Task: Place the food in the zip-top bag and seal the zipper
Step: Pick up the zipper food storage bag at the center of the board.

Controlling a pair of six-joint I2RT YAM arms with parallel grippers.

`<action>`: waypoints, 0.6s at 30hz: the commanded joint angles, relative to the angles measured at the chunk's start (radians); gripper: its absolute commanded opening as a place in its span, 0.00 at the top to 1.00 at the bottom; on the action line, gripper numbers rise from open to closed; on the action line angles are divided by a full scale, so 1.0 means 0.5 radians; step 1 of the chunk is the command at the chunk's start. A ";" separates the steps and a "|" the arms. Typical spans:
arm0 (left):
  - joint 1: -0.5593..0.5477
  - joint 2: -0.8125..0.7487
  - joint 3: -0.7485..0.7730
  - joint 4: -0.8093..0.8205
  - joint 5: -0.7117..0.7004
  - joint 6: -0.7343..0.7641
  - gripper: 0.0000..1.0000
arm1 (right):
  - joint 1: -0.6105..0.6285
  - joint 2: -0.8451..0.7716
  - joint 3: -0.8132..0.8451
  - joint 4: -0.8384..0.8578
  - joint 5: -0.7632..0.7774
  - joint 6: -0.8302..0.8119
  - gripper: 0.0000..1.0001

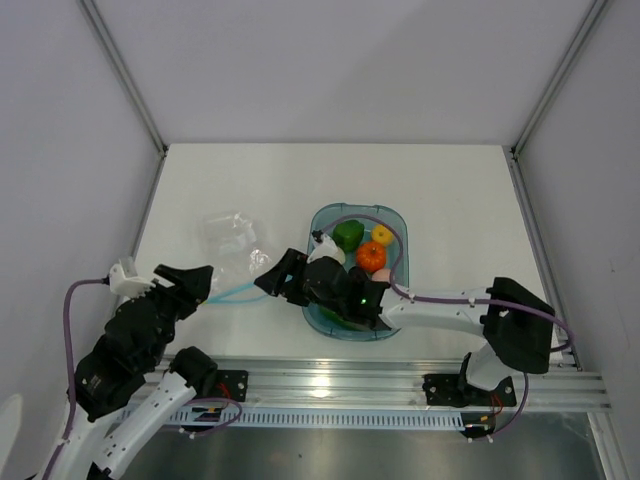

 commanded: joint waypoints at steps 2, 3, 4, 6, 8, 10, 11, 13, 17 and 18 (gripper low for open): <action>-0.007 -0.142 0.027 -0.010 -0.063 0.217 0.26 | 0.012 0.159 0.059 0.353 0.103 0.398 0.28; -0.007 -0.164 0.018 0.002 -0.048 0.251 0.24 | 0.027 0.207 0.035 0.402 0.136 0.462 0.29; -0.007 -0.203 0.006 0.018 -0.032 0.272 0.25 | 0.033 0.232 0.029 0.442 0.161 0.478 0.29; -0.004 -0.225 -0.016 0.057 0.002 0.321 0.25 | 0.039 0.275 -0.002 0.541 0.225 0.551 0.31; -0.007 -0.244 -0.022 0.067 0.038 0.337 0.26 | 0.039 0.352 -0.054 0.700 0.235 0.604 0.36; -0.007 -0.247 -0.022 0.091 0.075 0.364 0.26 | 0.039 0.440 -0.079 0.915 0.238 0.641 0.38; -0.004 -0.244 -0.022 0.104 0.087 0.374 0.27 | 0.036 0.468 -0.067 0.937 0.238 0.653 0.38; -0.004 -0.238 -0.016 0.119 0.091 0.435 0.27 | 0.033 0.548 -0.042 0.998 0.216 0.683 0.38; -0.007 -0.216 0.097 0.079 0.054 0.539 0.26 | 0.036 0.591 -0.018 0.949 0.216 0.690 0.40; -0.007 -0.210 0.110 0.076 0.054 0.576 0.26 | 0.036 0.594 -0.017 0.934 0.240 0.678 0.40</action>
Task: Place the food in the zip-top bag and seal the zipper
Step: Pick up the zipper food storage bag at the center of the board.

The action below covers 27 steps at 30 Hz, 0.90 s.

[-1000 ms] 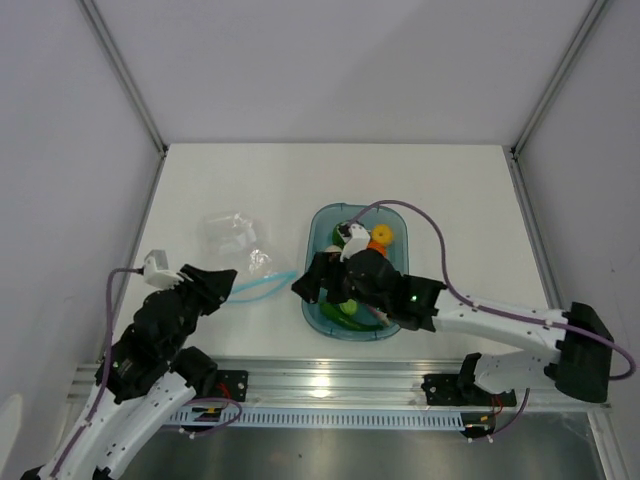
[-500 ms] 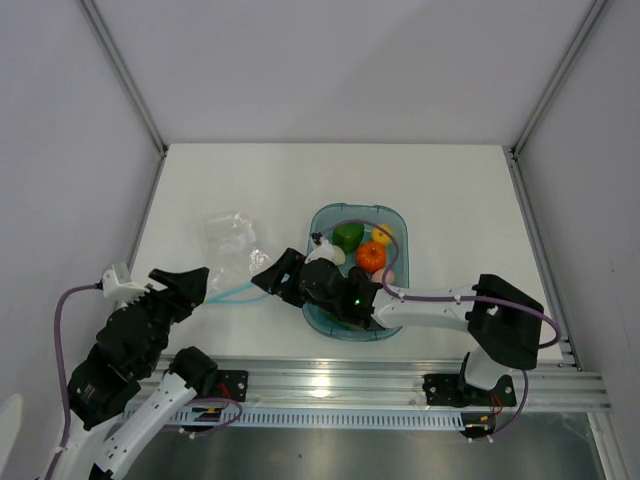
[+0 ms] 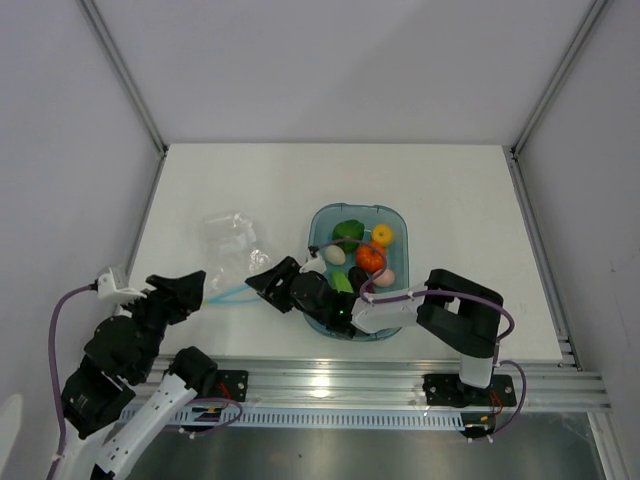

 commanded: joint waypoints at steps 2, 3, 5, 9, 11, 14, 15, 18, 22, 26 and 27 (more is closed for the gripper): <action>-0.007 0.027 0.136 0.043 0.019 0.199 0.26 | 0.003 0.047 0.033 0.178 0.120 0.019 0.39; -0.007 0.027 0.139 0.040 0.022 0.203 0.26 | 0.003 0.059 0.030 0.206 0.135 0.001 0.39; -0.007 0.024 0.145 0.037 0.037 0.209 0.26 | -0.003 0.105 0.048 0.261 0.154 -0.082 0.39; -0.007 0.018 0.139 0.040 0.068 0.242 0.26 | -0.027 0.200 0.106 0.268 0.182 -0.123 0.38; -0.007 0.030 0.151 0.034 0.071 0.273 0.26 | -0.027 0.237 0.116 0.286 0.182 -0.101 0.39; -0.004 0.049 0.185 0.007 0.062 0.301 0.26 | -0.012 0.289 0.116 0.341 0.267 -0.150 0.39; -0.004 0.052 0.188 0.003 0.059 0.304 0.26 | -0.015 0.298 0.116 0.384 0.307 -0.177 0.40; -0.007 0.052 0.182 0.006 0.065 0.322 0.26 | -0.024 0.360 0.122 0.497 0.353 -0.242 0.48; -0.007 0.070 0.170 0.000 0.095 0.353 0.26 | -0.067 0.400 0.162 0.556 0.304 -0.312 0.69; -0.007 0.168 0.157 0.000 0.187 0.439 0.26 | -0.125 0.320 0.211 0.449 0.191 -0.475 0.92; -0.004 0.187 0.158 0.000 0.206 0.451 0.26 | -0.129 0.280 0.226 0.382 0.182 -0.511 1.00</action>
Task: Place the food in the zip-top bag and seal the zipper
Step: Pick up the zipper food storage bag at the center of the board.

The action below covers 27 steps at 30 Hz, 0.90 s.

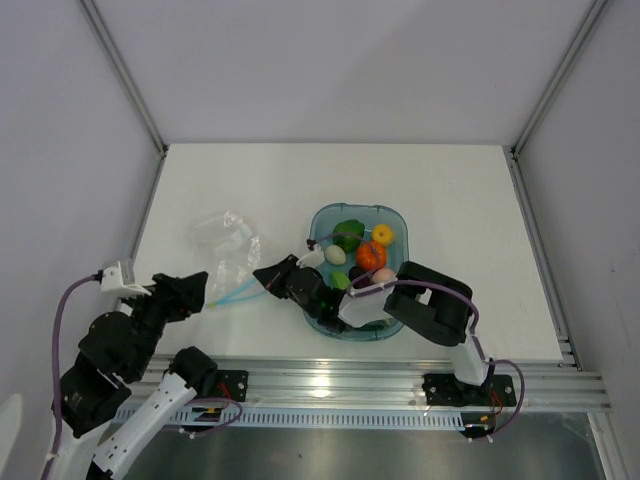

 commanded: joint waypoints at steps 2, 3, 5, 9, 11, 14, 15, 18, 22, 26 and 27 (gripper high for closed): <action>-0.007 0.155 0.025 0.017 0.146 0.179 0.24 | -0.038 -0.185 0.164 -0.283 -0.024 -0.236 1.00; -0.004 0.179 0.016 0.038 0.191 0.207 0.24 | -0.044 -0.276 0.176 -0.352 -0.070 -0.304 1.00; -0.007 0.259 0.019 0.054 0.225 0.284 0.23 | -0.053 -0.372 0.207 -0.584 -0.128 -0.371 1.00; -0.007 0.388 -0.027 0.158 0.363 0.471 0.28 | -0.078 -0.611 0.299 -1.001 -0.175 -0.491 1.00; -0.004 0.440 -0.048 0.210 0.440 0.523 0.28 | -0.111 -0.697 0.348 -1.149 -0.257 -0.488 1.00; -0.007 0.514 -0.060 0.284 0.584 0.557 0.30 | -0.148 -0.765 0.418 -1.361 -0.331 -0.488 1.00; -0.007 0.535 -0.069 0.305 0.621 0.560 0.30 | -0.154 -0.780 0.428 -1.428 -0.340 -0.482 1.00; -0.007 0.609 -0.091 0.361 0.716 0.566 0.30 | -0.176 -0.841 0.443 -1.493 -0.389 -0.455 1.00; -0.007 0.612 -0.125 0.486 0.836 0.579 0.26 | -0.194 -0.894 0.437 -1.533 -0.454 -0.424 1.00; -0.007 0.698 -0.113 0.511 0.857 0.597 0.24 | -0.200 -0.982 0.370 -1.497 -0.466 -0.384 1.00; -0.010 0.725 -0.119 0.526 0.873 0.600 0.24 | -0.200 -0.989 0.366 -1.494 -0.469 -0.378 1.00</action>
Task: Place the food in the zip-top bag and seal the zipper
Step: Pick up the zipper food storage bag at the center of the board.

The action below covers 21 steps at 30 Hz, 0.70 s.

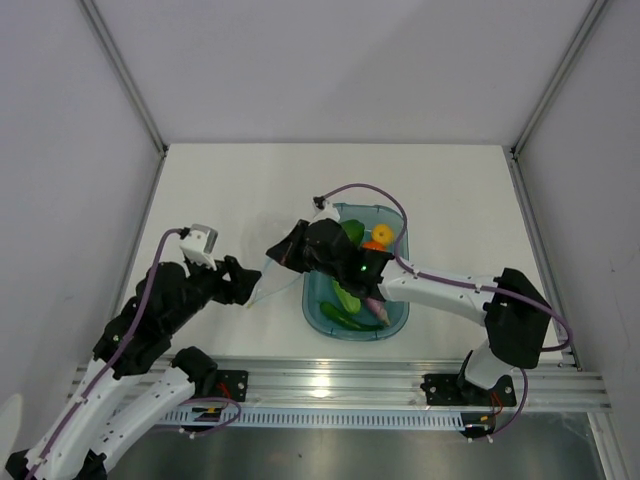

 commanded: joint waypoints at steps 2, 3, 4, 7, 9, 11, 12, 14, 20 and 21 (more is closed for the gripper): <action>-0.010 0.086 -0.036 0.166 0.132 0.074 0.24 | -0.017 -0.156 -0.014 0.009 -0.057 0.064 1.00; -0.013 0.096 -0.052 0.206 0.132 0.078 0.24 | -0.020 -0.159 -0.017 0.015 -0.070 0.076 1.00; -0.013 0.099 -0.085 0.228 0.193 0.090 0.24 | -0.023 -0.165 -0.018 0.018 -0.088 0.085 1.00; -0.019 0.129 -0.116 0.283 0.231 0.124 0.24 | -0.042 -0.171 -0.018 0.018 -0.131 0.107 1.00; -0.028 0.166 -0.107 0.268 0.212 0.145 0.24 | -0.057 -0.174 -0.014 0.027 -0.162 0.134 1.00; -0.034 0.215 -0.104 0.268 0.197 0.154 0.25 | -0.063 -0.171 -0.008 0.045 -0.195 0.150 1.00; -0.034 0.230 -0.101 0.271 0.188 0.154 0.25 | -0.063 -0.171 -0.008 0.049 -0.205 0.153 1.00; -0.031 0.258 -0.107 0.289 0.157 0.145 0.26 | -0.063 -0.165 -0.002 0.061 -0.235 0.162 1.00; -0.034 0.393 -0.086 0.308 0.040 0.121 0.30 | -0.066 -0.156 -0.005 0.095 -0.300 0.211 1.00; -0.034 0.405 -0.092 0.314 0.028 0.111 0.31 | -0.063 -0.159 -0.005 0.095 -0.300 0.214 1.00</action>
